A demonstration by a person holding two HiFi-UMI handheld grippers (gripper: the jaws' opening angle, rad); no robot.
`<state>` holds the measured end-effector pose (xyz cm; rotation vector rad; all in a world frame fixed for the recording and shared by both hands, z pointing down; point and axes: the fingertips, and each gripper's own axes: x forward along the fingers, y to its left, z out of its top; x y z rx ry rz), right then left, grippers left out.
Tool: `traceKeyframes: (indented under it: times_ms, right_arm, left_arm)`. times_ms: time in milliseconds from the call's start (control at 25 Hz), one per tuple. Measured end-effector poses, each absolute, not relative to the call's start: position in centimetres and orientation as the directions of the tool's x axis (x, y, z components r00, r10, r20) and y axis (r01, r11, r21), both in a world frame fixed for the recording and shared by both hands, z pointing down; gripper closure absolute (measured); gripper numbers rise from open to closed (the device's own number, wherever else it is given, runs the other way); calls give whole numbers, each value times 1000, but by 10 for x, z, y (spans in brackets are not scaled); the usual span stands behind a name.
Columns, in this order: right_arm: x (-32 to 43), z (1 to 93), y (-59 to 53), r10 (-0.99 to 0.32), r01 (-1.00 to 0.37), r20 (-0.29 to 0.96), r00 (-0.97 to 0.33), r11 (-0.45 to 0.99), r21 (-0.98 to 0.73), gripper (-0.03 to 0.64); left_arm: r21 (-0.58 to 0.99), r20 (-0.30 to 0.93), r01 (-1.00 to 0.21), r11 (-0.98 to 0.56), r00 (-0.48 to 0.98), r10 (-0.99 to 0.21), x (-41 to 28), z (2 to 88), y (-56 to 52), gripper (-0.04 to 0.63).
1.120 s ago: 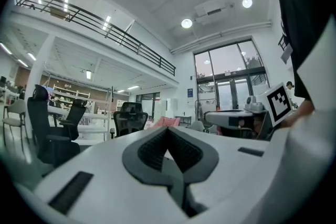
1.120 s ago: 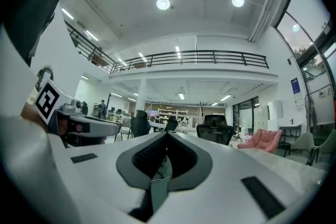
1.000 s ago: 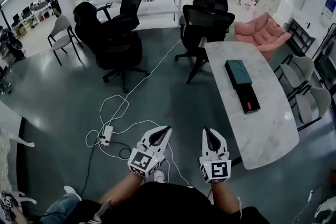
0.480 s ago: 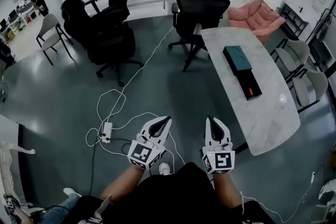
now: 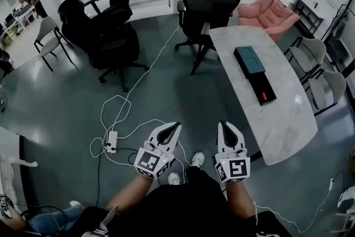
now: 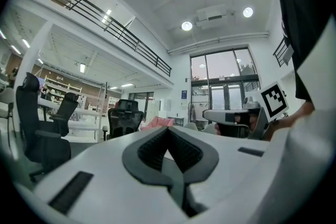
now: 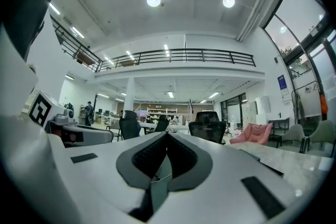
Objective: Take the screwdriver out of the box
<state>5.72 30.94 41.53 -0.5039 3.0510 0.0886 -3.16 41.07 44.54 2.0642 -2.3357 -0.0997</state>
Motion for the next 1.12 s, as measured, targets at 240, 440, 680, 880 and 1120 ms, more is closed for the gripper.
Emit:
traceKeyframes:
  times_ms: [240,440,680,880,1120]
  right_arm:
    - [38,422,277,-294,-295,-45,-955,955,38,594]
    - [25,425,238,-283,-285,-46,-958,958,41,594]
    - [8,421,179,-271,-275,-53,-961,955,109,594]
    - [1,422,151,-254,-260,-74,-964,961,91,594]
    - [-1,431,119,-238,-242,-56,-970,967,86,594]
  left_arm:
    - [65,-30,-991,117,-120,-992,-45,445,375,591]
    - [53,-13,-992,115,-116,-993,-57,448,334,591]
    - [34,-17,-993,115,-115,-993,-74,446,279,591]
    - [36,-23,-991,132,-132,-991,-81,442,241,591]
    - [25,-33,-986,164,-165,-986,-89,441,204,592]
